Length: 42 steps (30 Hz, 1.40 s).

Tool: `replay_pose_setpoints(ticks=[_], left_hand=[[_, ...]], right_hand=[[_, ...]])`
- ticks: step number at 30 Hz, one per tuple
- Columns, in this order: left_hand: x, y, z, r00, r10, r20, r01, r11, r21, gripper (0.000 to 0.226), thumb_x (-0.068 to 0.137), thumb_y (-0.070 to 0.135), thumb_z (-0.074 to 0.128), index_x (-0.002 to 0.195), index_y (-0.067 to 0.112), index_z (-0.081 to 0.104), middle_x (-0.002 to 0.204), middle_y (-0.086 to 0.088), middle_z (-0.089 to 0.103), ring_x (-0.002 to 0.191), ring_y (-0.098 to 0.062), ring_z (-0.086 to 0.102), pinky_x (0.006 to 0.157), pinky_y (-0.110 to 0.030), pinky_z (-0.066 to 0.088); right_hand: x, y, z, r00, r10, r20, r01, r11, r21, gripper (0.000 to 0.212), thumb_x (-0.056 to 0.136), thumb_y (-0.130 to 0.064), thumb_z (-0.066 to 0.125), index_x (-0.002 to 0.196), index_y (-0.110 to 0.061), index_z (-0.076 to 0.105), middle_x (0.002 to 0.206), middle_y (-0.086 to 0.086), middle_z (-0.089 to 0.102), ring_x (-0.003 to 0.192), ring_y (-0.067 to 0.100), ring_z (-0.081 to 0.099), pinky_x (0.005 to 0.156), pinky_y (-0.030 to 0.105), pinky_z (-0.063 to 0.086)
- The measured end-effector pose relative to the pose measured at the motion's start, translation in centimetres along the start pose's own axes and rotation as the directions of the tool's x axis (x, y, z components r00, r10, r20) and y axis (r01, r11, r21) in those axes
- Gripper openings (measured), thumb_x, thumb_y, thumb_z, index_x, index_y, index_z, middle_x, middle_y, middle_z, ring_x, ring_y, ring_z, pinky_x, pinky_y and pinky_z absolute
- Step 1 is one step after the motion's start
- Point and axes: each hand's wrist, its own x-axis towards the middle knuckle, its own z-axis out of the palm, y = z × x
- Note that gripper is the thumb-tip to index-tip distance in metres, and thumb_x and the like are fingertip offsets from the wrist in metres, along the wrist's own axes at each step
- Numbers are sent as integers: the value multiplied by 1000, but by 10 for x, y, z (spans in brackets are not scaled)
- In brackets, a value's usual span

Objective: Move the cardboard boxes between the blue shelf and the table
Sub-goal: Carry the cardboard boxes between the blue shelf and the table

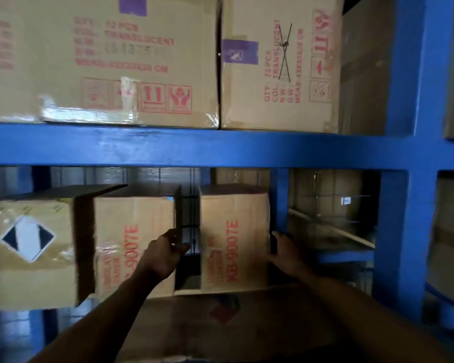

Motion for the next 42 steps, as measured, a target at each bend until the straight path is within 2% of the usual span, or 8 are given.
replay_pose_setpoints(ticks=[9,12,15,20,24,32,36,42], left_hand=[[88,20,40,997,78,9,-72,952,-296,62,82,44,73,135,32,43,118,5,64,105,-21,63,94,-39,48],[118,5,46,994,104,42,-79,913,-401,76,67,62,79,131,57,39,120,1,67,108,-22,65,98,-50,51],[133,10,46,991,124,42,-99,919,-381,75,81,51,72,144,45,32,124,6,65,110,-20,63,95,-43,52],[143,17,58,980,188,60,-144,889,-435,81,89,29,70,152,39,19,118,17,56,108,-4,53,65,-2,43],[138,20,57,981,189,48,-152,896,-417,88,88,34,71,154,39,14,119,17,53,112,-5,50,89,-18,40],[89,27,41,990,138,7,-122,894,-430,91,69,61,74,146,51,28,121,9,68,110,-14,65,97,-43,53],[38,45,33,994,88,-62,-105,913,-395,84,82,36,77,151,39,28,118,11,63,104,-8,62,78,-11,49],[-41,62,23,990,62,-128,-109,910,-401,83,80,35,79,148,35,31,111,23,59,97,1,60,74,-7,47]], right_hand=[[61,-2,-7,994,55,-94,-41,988,152,79,97,-39,57,157,-14,12,160,10,27,145,29,29,114,37,27],[82,-12,-16,992,22,-126,15,957,289,78,93,-34,66,155,-18,21,153,7,39,140,27,39,110,35,35],[102,-22,-20,997,-5,-78,33,933,357,72,92,-21,68,152,-16,29,143,4,48,132,22,45,98,21,36],[122,-27,-12,993,11,-116,35,920,391,67,85,-17,76,144,-15,44,135,9,58,125,27,54,103,33,45],[120,-17,-10,989,16,-145,46,909,414,76,82,-15,79,147,-14,39,135,8,57,124,24,53,96,23,42],[76,-17,-16,977,-36,-211,127,891,436,79,81,-17,79,149,-13,39,138,8,57,125,24,54,97,23,42],[37,-12,-21,967,-35,-252,161,850,501,81,75,-11,83,146,-13,44,129,6,63,118,22,60,94,24,46],[-29,2,-17,976,-58,-210,170,805,569,65,74,-43,81,131,-28,57,115,-9,69,105,10,65,88,39,57]])
